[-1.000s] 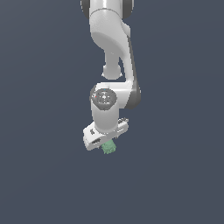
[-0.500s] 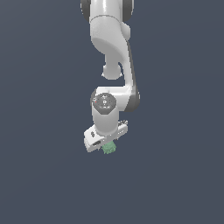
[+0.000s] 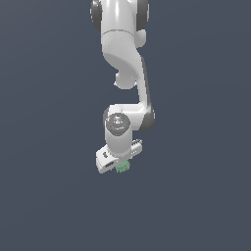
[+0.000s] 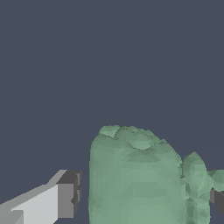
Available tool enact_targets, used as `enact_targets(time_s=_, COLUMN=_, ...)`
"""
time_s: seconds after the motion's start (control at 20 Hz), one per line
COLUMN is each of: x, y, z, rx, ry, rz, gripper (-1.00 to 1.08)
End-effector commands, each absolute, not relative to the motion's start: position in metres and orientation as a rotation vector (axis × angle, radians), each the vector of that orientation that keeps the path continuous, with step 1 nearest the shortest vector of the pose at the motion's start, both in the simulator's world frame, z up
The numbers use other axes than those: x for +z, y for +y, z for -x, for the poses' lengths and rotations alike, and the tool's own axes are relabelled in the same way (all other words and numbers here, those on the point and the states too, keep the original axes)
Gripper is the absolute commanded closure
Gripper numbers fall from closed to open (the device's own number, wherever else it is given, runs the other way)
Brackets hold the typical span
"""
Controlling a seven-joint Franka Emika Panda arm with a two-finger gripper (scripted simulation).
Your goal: Pick up the object and move it to a goal position.
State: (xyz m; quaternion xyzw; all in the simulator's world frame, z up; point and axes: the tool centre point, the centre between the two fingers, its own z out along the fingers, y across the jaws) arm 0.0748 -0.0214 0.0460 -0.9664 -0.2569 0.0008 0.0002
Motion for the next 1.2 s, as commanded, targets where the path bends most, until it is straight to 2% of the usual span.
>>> enact_targets(time_s=0.0, x=0.046, y=-0.021, z=-0.076, rx=0.000, ry=-0.807, rz=3.036, gripper=1.08)
enact_targets(time_s=0.7, x=0.048, y=-0.022, z=-0.074, rx=0.000, ry=-0.807, rz=3.036, gripper=1.08)
enact_targets(time_s=1.15, x=0.062, y=-0.024, z=-0.055, rx=0.000, ry=-0.807, rz=3.036, gripper=1.08)
